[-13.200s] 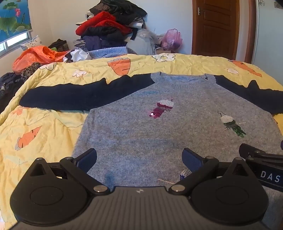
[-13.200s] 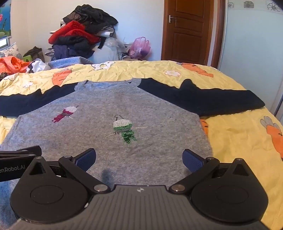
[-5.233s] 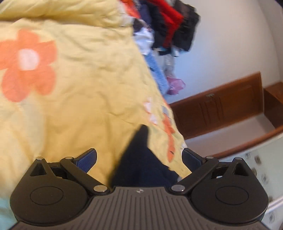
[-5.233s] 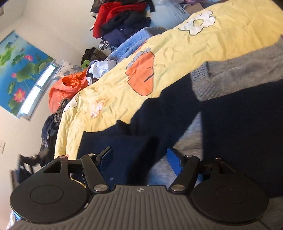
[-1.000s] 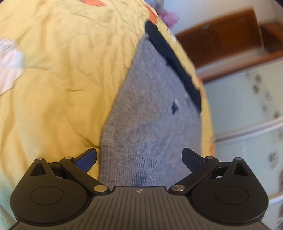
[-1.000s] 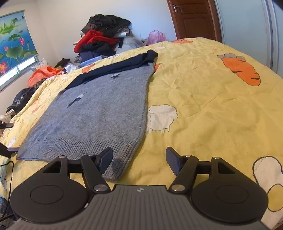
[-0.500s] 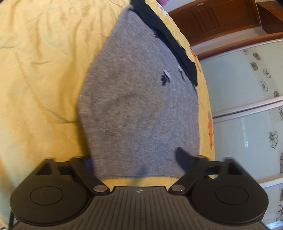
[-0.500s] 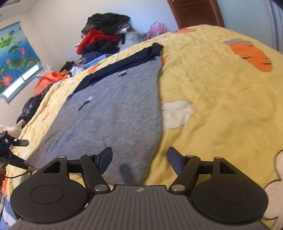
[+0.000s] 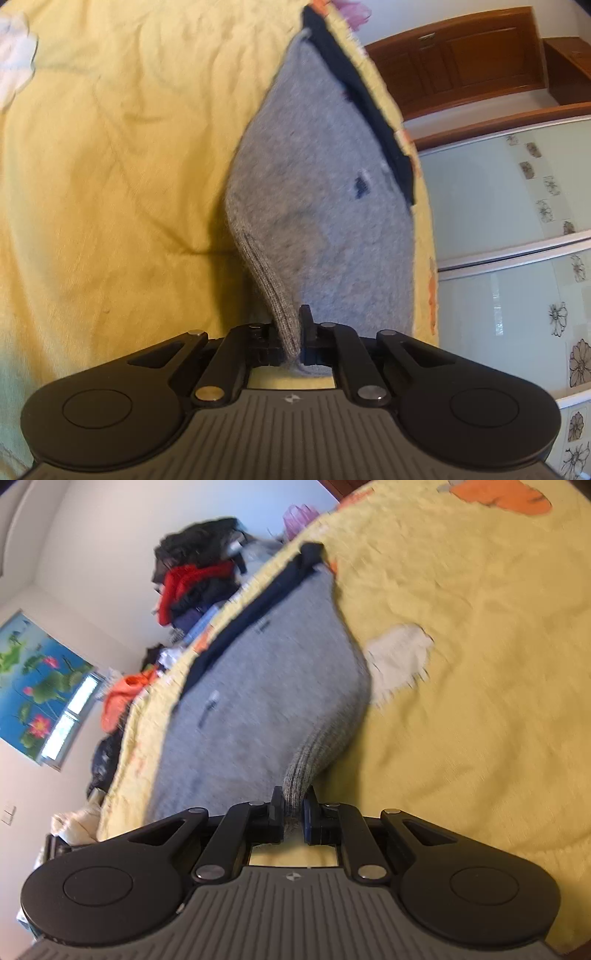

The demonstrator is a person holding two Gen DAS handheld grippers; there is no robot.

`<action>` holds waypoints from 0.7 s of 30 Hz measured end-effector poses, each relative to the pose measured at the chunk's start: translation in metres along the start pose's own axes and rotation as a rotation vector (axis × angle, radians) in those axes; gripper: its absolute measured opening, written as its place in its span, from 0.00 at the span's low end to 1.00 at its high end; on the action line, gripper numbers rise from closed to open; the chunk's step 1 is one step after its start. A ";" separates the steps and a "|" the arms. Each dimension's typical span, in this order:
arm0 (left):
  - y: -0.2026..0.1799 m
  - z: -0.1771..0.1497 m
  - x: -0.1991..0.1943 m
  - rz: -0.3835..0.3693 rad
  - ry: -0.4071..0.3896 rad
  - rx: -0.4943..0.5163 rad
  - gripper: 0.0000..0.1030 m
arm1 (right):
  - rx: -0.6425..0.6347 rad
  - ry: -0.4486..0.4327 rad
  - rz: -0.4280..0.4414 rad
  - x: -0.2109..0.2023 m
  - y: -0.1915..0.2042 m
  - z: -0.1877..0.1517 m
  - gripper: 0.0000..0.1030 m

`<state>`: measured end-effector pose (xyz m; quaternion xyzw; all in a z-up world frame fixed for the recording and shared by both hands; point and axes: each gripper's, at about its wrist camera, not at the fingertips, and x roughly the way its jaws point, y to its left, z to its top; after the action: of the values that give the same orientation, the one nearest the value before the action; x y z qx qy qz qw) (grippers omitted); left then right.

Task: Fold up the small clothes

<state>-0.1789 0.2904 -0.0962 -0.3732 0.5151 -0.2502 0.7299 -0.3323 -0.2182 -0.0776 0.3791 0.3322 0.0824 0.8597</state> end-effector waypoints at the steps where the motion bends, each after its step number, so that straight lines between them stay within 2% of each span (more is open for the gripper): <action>1: -0.003 0.001 -0.004 -0.010 -0.018 0.011 0.06 | -0.011 -0.015 0.012 0.000 0.004 0.005 0.15; 6: -0.023 0.022 -0.017 -0.080 -0.099 0.062 0.06 | -0.001 -0.086 0.082 0.004 0.020 0.044 0.14; 11: -0.049 0.075 -0.012 -0.165 -0.189 0.091 0.06 | 0.055 -0.177 0.163 0.031 0.026 0.106 0.14; 17: -0.065 0.151 0.031 -0.213 -0.256 0.080 0.06 | 0.174 -0.242 0.185 0.091 0.015 0.180 0.14; 19: -0.064 0.173 0.051 -0.190 -0.264 0.076 0.06 | 0.220 -0.246 0.179 0.115 0.005 0.200 0.14; 21: -0.055 0.191 0.074 -0.186 -0.244 0.027 0.06 | 0.252 -0.235 0.139 0.140 -0.005 0.209 0.14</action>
<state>0.0270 0.2570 -0.0574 -0.4372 0.3825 -0.2763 0.7656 -0.0932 -0.2916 -0.0496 0.5128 0.2101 0.0545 0.8306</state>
